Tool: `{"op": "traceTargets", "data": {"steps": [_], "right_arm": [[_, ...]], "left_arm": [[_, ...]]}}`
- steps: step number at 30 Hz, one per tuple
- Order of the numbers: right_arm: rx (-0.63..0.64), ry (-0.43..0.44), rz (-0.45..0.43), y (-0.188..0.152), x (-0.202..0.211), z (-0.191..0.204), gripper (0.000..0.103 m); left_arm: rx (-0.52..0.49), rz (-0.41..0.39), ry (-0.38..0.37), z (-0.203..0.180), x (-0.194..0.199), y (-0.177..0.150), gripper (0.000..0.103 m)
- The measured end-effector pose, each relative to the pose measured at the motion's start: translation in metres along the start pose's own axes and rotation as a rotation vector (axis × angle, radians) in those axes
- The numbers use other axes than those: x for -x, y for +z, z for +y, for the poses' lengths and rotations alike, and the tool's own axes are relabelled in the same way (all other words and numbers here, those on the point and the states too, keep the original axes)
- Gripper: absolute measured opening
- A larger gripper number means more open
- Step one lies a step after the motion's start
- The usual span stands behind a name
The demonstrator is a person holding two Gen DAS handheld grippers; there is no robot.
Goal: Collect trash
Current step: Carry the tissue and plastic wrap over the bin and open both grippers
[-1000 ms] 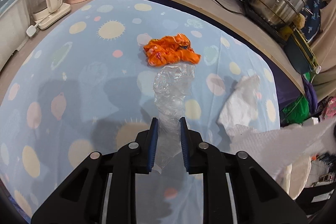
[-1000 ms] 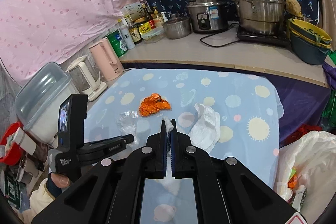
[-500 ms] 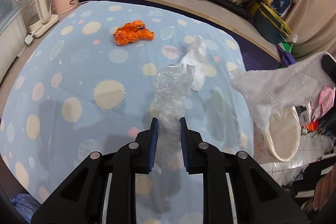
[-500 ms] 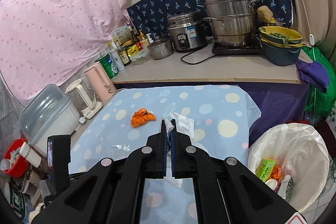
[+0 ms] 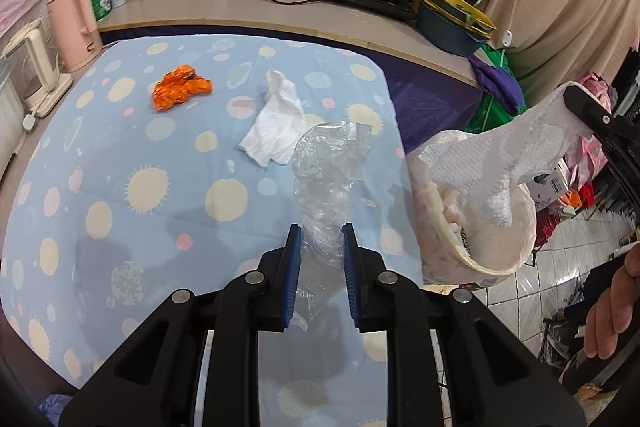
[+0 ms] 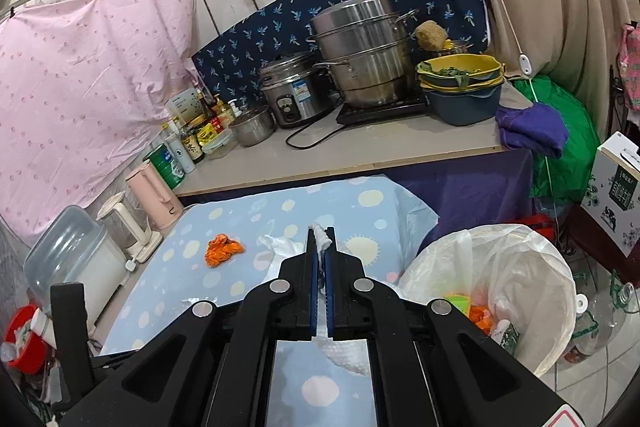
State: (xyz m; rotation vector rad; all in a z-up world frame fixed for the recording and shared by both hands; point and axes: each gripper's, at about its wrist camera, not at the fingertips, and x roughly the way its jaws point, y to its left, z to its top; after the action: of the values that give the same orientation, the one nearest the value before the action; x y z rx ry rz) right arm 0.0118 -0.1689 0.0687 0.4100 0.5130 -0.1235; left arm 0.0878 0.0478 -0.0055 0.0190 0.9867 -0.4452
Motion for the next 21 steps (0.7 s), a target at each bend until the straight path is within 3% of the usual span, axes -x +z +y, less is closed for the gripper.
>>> {"op": "traceTargets", "data": {"steps": [21], "right_arm": [[-0.149, -0.137, -0.043, -0.002, 0.025, -0.094, 0.003]], "left_arm": [[-0.203, 0.001, -0.075, -0.11, -0.009, 0.006, 0.02]]}}
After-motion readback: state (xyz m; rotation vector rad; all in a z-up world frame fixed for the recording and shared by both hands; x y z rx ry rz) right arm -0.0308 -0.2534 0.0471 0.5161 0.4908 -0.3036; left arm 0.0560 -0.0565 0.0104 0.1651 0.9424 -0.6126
